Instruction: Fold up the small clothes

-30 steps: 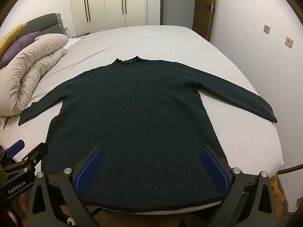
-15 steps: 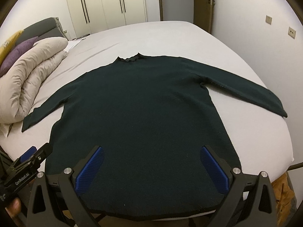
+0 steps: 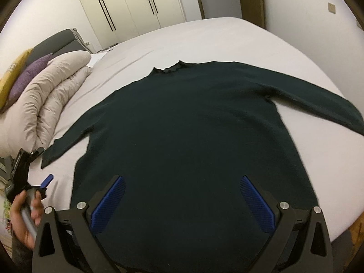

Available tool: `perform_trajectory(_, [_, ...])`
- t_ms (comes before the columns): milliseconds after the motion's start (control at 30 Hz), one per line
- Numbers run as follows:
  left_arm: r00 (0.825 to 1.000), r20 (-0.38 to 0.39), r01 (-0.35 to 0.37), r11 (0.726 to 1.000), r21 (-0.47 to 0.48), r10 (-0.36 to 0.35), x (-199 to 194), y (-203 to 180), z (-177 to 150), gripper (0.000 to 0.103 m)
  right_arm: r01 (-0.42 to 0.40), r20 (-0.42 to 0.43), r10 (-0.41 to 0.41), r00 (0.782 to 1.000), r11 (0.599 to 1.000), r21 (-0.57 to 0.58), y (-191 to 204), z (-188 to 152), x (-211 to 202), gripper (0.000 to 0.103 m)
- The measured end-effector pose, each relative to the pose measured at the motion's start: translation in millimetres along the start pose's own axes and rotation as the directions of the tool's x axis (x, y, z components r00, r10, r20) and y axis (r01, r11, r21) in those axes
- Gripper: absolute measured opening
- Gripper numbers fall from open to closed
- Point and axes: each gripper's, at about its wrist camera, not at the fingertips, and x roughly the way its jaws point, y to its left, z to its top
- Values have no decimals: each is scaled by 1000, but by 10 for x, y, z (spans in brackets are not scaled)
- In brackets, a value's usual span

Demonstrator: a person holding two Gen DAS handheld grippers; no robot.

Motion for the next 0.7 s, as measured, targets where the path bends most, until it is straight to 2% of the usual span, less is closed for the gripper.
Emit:
perform_trajectory(67, [998,26,55,991,-120,-52,82,246,247,98,-16,-8,16,1000,1000,-3,47,26,61,103])
perform_trajectory(133, [994,44,111,963,-246,-103,187,480,422,93,-28,-17,28,999,1000,-3,95,47,115,103])
perform_trajectory(267, [983,87,184,903,-388,-162,351,682,656,93,-44,-39,44,998,999,-11,220,87,230,103])
perform_trajectory(400, [973,145,230,820,-525,-180,474,790,816,93,-62,-56,62,997,998,-6,294,104,299,103])
perform_trajectory(500, [953,218,299,762,-575,-210,513,931,956,93,-65,-55,65,996,998,-10,342,106,318,103])
perform_trajectory(600, [945,251,323,741,-590,-211,580,979,1095,93,-63,-52,62,997,998,-20,356,111,311,103])
perform_trajectory(633, [947,248,314,748,-585,-203,607,965,1161,86,-62,-50,61,997,998,-21,355,114,306,103])
perform_trajectory(700, [955,234,286,776,-562,-183,629,931,1255,65,-61,-44,60,997,998,-13,326,119,297,103])
